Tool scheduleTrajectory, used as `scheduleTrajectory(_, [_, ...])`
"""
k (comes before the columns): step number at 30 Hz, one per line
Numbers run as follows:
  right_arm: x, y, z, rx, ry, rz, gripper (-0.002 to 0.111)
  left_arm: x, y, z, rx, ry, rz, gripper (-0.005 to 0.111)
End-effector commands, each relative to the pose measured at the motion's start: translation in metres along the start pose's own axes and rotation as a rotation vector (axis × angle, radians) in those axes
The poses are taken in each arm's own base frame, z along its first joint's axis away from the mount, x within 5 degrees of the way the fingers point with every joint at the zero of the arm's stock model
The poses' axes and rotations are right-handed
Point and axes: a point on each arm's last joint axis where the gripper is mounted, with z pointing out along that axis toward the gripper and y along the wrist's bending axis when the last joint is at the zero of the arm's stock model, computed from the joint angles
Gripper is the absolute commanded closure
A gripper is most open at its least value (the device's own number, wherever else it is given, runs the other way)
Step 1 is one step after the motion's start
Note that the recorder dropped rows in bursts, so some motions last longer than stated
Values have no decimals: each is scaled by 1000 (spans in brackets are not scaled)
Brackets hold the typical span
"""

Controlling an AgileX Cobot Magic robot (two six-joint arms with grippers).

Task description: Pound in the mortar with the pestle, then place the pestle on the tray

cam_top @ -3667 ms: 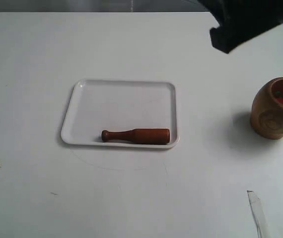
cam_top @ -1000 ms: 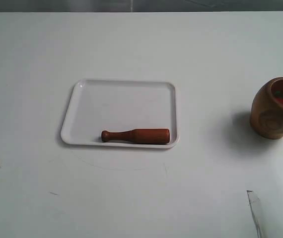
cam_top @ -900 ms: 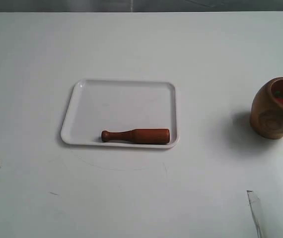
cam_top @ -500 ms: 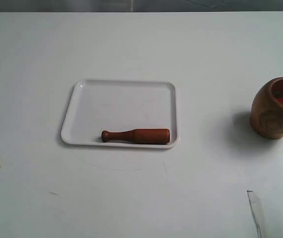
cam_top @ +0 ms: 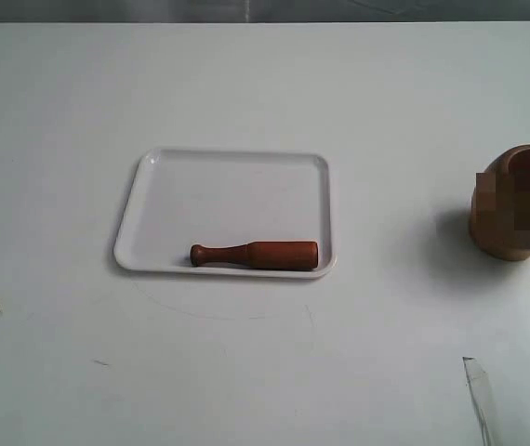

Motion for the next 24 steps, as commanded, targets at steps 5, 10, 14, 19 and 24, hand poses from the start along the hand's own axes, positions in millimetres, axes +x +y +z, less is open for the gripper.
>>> scheduleTrajectory(5, [2,3,0,-75,11,-320,108,0,-1,0,8,-7,-12,107])
scheduleTrajectory(10, [2,4,0,-77,10,-321,108,0,-1,0,8,-7,-12,107])
scheduleTrajectory(14, [2,4,0,-78,6,-321,108,0,-1,0,8,-7,-12,107])
scheduleTrajectory(19, [2,4,0,-78,6,-323,108,0,-1,0,8,-7,-12,107])
scheduleTrajectory(24, [2,4,0,-79,7,-319,108,0,-1,0,8,-7,-12,107])
